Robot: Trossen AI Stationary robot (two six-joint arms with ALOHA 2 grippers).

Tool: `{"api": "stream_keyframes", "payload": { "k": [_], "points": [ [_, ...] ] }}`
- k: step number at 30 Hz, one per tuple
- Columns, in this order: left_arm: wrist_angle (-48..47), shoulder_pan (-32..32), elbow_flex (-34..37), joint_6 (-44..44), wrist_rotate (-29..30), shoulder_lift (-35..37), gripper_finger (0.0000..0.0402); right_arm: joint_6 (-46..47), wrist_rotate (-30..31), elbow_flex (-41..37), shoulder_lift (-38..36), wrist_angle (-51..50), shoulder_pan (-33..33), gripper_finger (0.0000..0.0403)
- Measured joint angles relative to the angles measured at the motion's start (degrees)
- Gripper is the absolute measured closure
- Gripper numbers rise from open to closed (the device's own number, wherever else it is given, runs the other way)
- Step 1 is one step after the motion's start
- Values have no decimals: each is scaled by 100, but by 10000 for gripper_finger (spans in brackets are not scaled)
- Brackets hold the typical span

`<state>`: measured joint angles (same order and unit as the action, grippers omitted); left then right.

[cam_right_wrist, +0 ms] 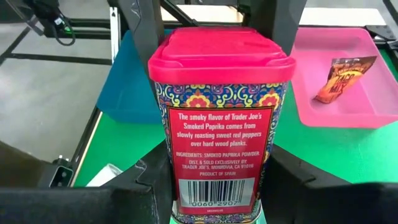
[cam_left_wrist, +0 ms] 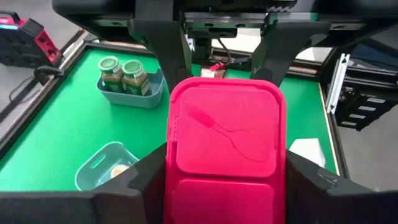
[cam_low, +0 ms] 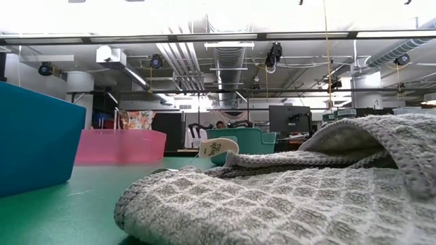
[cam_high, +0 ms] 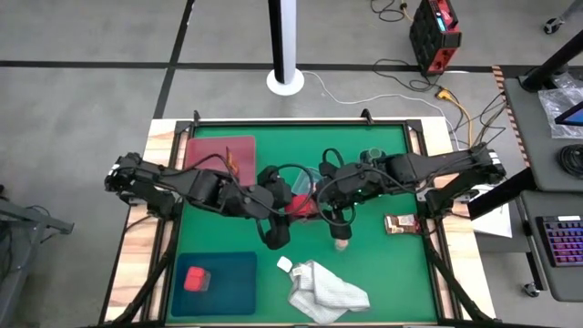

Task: Sort spices by type
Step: Put the red seasoning can into the dark blue bin

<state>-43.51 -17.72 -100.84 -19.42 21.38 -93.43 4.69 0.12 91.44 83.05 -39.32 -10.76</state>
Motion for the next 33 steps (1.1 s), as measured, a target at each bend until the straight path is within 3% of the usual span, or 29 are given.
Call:
{"api": "stream_keyframes", "payload": {
  "k": [6,11,15,24,26,33],
  "points": [
    [-173,-16,0,-391,-16,77,205,14,9,0,7,121,2,222],
    [-1367,-236,4,-1980,300,254,205,219,194,94,-44,72,33,104],
    [-2715,-732,7,-4126,303,321,205,363,206,101,-44,12,57,57],
    [-3903,-2382,15,-8342,282,-115,205,365,223,87,-49,108,224,72],
    [-3959,-2646,15,-8892,212,-248,205,332,222,87,-49,108,281,79],
    [-4360,-3031,15,-10153,-917,-1047,205,213,246,84,-49,152,361,96]
  ]
}}
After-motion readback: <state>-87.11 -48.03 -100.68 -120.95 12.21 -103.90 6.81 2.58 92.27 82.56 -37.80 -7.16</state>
